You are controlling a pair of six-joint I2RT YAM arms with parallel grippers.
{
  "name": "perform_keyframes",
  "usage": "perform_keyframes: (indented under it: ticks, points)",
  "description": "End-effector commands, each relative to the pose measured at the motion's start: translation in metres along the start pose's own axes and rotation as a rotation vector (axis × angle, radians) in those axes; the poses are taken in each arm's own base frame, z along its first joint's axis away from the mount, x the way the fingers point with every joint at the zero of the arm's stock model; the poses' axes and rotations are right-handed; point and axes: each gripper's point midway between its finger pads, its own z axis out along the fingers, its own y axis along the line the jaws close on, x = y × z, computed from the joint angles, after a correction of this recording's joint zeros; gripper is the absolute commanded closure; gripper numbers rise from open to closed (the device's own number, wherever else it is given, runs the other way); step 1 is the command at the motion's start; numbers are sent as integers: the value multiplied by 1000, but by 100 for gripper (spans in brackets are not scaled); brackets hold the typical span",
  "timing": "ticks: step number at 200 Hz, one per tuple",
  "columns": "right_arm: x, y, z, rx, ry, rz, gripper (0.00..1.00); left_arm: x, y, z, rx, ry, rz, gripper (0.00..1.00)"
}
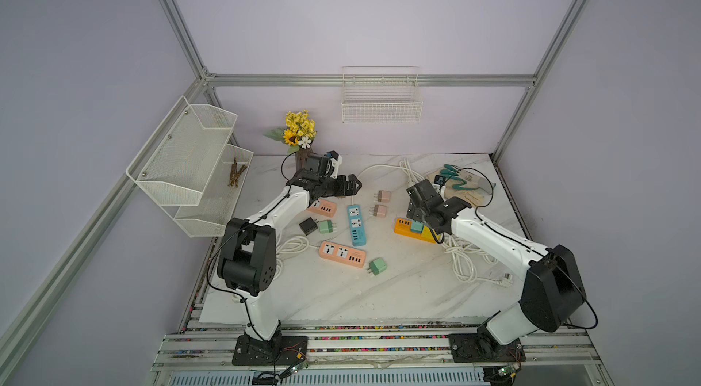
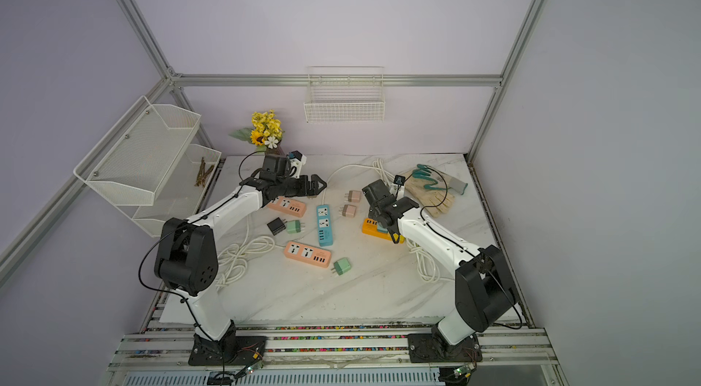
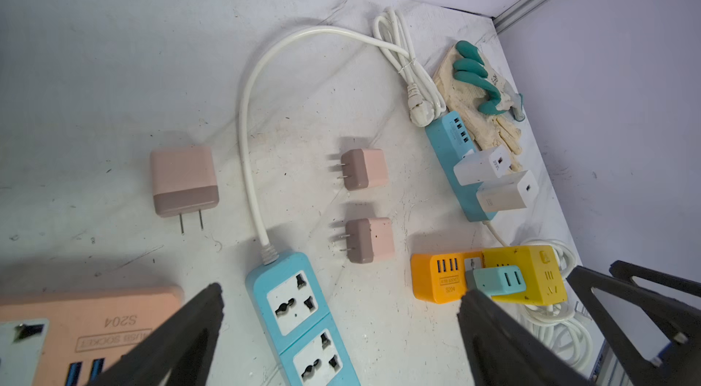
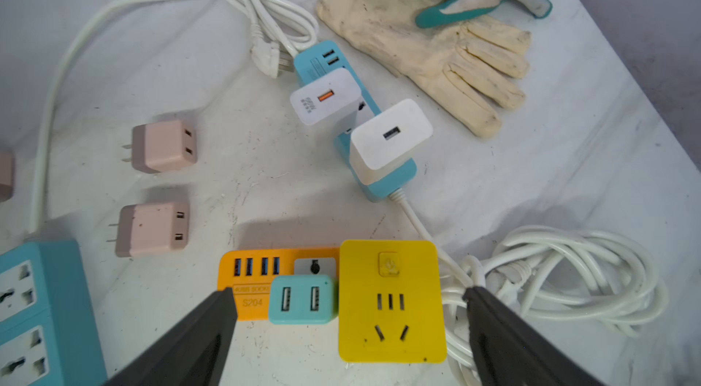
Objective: Pull the plug off the socket
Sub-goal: Place the plug at the center of the board, then remove the plug from the socket.
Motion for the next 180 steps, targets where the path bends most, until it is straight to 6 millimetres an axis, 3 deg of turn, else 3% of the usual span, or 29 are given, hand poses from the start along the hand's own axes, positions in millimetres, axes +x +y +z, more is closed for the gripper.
perform_keyframes:
  ticks: [1, 35, 62, 105, 143, 180]
  points:
    - [7, -16, 10, 68, 63, 67, 0, -26, -14, -30, 12, -177, 40, 0]
    - [6, -9, 18, 32, 88, 112, 4, -30, 9, -73, -147, -346, 71, 0]
    - [12, -10, 27, 20, 123, 115, 11, -27, 35, -88, -202, -337, -40, 0]
    - [26, -20, 37, 48, 157, 96, 16, -13, 24, -72, -4, -254, -94, 0]
    - [36, -27, 48, 58, 185, 83, 17, -2, 11, -59, 115, -248, -106, 9]
    - [47, -21, 54, 26, 235, 73, 18, 11, -18, -41, 202, -195, -76, 16]
